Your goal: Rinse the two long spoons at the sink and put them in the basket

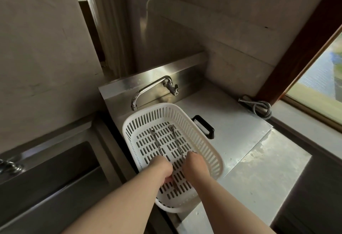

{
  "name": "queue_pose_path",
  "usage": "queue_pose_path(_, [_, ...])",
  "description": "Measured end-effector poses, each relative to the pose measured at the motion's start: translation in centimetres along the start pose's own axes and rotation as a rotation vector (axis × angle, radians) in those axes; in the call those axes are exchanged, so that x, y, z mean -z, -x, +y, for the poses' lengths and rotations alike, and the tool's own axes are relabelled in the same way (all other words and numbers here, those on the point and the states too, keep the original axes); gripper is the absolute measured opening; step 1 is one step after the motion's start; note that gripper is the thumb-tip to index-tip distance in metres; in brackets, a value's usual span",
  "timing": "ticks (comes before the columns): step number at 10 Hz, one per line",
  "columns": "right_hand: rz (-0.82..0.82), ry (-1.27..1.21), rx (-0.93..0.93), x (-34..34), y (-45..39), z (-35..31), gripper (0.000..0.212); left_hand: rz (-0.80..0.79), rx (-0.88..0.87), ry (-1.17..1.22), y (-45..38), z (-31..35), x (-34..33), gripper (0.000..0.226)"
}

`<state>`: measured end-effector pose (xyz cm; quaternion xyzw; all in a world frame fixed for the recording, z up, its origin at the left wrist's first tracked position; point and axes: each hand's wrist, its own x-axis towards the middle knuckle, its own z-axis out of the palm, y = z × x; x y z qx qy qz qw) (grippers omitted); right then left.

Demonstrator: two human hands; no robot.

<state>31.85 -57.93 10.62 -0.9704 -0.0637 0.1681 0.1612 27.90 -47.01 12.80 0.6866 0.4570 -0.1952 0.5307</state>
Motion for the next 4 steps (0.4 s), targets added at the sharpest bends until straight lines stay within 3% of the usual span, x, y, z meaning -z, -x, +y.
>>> queue_pose_path(1, [-0.006, -0.004, 0.003, 0.2, 0.3, 0.0, 0.016, 0.053, -0.093, -0.179, 0.8, 0.7, 0.2, 0.028])
queue_pose_path(2, [0.009, -0.058, -0.021, 0.9, 0.5, -0.5, 0.009, 0.143, -0.318, -0.475, 2.2, 1.3, 1.3, 0.035])
queue_pose_path(3, [0.113, -0.118, 0.043, 1.4, 1.3, -2.3, 0.003, 0.205, -0.496, -0.541, 3.9, 1.0, 4.5, 0.039])
queue_pose_path(4, [0.192, -0.141, 0.178, 1.4, 3.0, -4.8, 0.013, 0.356, -0.657, -0.543, 5.4, 0.0, 9.9, 0.036])
